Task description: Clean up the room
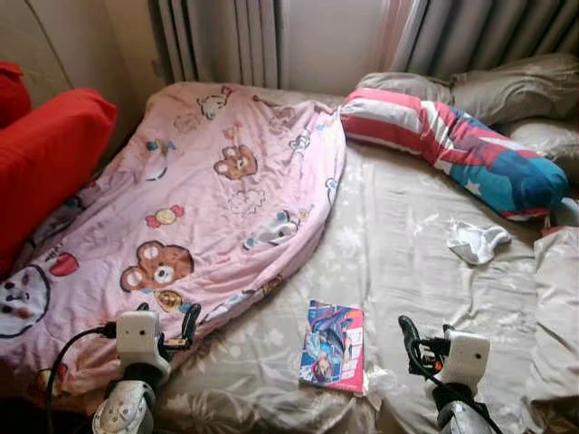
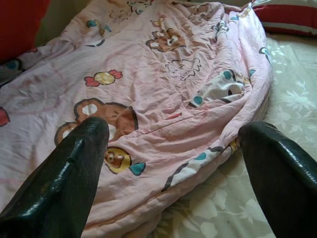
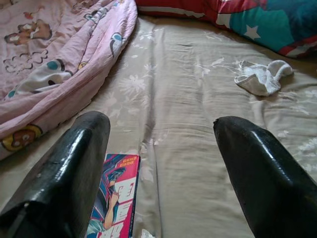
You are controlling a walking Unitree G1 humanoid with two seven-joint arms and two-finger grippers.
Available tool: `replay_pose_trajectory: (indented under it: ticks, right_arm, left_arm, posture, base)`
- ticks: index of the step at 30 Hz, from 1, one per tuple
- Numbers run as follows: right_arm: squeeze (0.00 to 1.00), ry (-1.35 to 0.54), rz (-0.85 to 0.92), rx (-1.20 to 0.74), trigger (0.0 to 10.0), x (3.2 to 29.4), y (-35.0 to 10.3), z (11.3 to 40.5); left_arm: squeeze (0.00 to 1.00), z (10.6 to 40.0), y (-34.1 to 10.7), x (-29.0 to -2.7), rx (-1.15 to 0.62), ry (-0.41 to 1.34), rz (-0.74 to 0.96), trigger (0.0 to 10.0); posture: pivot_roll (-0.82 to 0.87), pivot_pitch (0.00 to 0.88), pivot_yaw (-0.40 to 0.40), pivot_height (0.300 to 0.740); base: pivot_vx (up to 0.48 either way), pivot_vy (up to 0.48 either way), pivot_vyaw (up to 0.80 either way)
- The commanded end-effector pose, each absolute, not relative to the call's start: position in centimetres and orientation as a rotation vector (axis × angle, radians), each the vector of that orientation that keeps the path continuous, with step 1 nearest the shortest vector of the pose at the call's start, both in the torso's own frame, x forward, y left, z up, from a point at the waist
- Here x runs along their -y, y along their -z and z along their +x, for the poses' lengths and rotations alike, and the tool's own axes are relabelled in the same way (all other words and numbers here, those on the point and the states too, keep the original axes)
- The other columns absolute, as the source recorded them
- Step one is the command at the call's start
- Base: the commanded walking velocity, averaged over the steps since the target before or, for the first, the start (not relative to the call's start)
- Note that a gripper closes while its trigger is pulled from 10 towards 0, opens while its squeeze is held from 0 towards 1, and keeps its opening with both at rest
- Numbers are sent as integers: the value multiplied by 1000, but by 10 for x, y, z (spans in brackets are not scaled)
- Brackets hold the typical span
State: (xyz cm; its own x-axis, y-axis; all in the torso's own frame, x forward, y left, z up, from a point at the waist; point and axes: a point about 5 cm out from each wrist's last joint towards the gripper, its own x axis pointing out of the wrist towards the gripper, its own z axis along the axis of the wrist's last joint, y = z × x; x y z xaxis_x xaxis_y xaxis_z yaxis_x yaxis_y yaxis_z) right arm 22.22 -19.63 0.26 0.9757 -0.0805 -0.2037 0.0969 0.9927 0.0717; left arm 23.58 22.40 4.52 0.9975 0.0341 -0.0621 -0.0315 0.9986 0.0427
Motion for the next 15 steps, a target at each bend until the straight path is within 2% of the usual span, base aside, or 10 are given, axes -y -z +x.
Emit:
replay_pose_trajectory:
  ticks: [1,8,15]
  right_arm:
    - [0,74,52,-218,10000,197,-2,221]
    - [0,67,45,-239,10000,196,0,221]
    - [0,62,37,-239,10000,197,0,223]
  left_arm:
    - [0,235,-46,-225,-61,-30,46,10000]
    - [0,236,-47,-225,-63,-24,51,10000]
    - [0,236,-46,-224,-69,-21,61,10000]
  posture:
    - [150,117,-45,740]
    - [147,120,-42,725]
    - [153,124,-40,675]
  base:
    - [0,0,0]
    - [0,0,0]
    - [0,0,0]
